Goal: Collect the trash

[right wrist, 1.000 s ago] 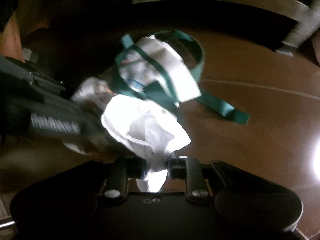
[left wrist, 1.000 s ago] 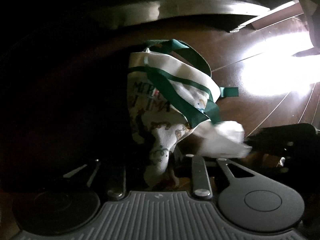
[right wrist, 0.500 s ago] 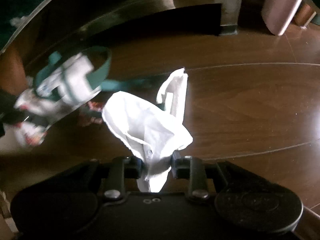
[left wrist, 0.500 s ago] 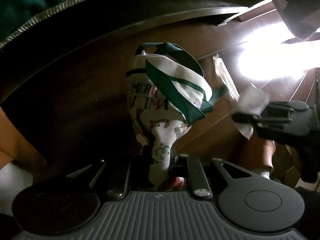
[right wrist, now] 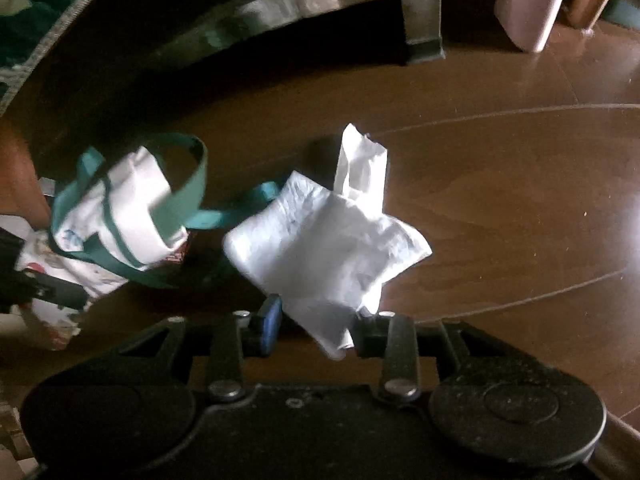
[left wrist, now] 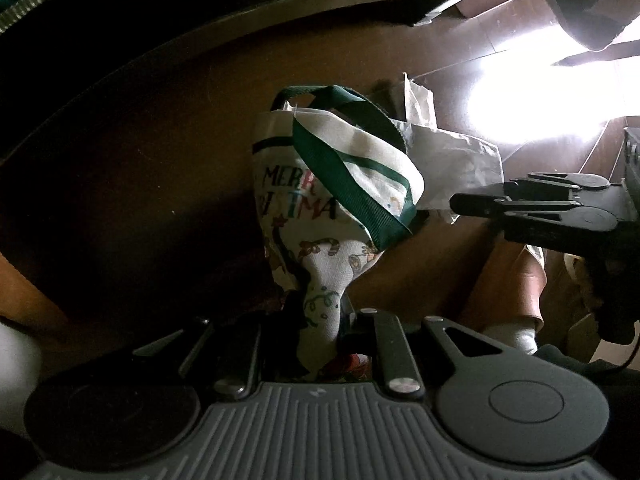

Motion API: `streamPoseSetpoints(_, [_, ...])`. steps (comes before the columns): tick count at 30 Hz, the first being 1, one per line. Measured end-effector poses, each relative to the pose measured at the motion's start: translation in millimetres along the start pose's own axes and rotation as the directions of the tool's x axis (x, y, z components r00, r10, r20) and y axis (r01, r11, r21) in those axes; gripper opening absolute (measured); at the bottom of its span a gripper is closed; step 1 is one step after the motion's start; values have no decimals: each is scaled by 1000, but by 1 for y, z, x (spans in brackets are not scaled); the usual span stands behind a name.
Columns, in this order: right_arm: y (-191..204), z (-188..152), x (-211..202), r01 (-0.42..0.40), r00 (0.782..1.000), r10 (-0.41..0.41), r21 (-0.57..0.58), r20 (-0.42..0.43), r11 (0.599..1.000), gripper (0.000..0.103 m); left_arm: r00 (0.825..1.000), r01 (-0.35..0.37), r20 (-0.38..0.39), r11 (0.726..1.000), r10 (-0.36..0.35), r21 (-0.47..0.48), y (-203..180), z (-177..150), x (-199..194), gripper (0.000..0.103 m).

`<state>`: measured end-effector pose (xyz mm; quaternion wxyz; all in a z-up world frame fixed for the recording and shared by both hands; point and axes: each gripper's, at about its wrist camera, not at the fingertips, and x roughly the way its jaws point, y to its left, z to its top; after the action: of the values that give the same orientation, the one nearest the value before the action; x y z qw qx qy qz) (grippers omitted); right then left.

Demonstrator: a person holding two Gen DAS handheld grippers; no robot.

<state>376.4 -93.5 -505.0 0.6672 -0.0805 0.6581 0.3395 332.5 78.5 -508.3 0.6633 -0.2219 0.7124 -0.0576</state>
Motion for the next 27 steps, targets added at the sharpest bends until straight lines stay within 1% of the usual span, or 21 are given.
streamPoseSetpoints(1, [-3,2,-2,-14,1000,15,-13,7,1000,3,1000,1,4,1000,-1,0,4,0,3,16])
streamPoseSetpoints(2, [-5,2,-2,-21,1000,22,-22,6,1000,0,1000,4,8,1000,-4,-2,5,1,3,16])
streamPoseSetpoints(4, [-1,4,-2,-6,1000,6,-25,8,1000,0,1000,6,16,1000,-6,-1,4,-3,5,16])
streamPoseSetpoints(9, [-5,6,-3,-21,999,22,-27,25,999,0,1000,10,15,1000,-10,-5,8,-5,10,16])
streamPoseSetpoints(10, [-1,8,-9,-17,999,18,-27,37,999,0,1000,11,15,1000,-11,-6,6,-8,0,16])
streamPoseSetpoints(11, [-1,7,-12,-15,999,16,-27,44,1000,0,1000,12,17,1000,-12,-6,5,-7,1,16])
streamPoseSetpoints(13, [0,10,-17,-20,999,21,-23,43,1000,0,1000,14,21,1000,-14,-3,5,-7,-4,16])
streamPoseSetpoints(17, [13,15,-37,-6,999,8,-46,44,999,0,999,14,32,1000,-14,19,-3,-12,-15,16])
streamPoseSetpoints(22, [44,20,-84,18,997,-9,-115,80,993,0,997,14,72,998,-18,61,-20,-22,-50,16])
streamPoseSetpoints(27, [82,14,-157,44,988,-13,-198,153,979,0,989,20,144,996,-32,81,-42,-43,-104,16])
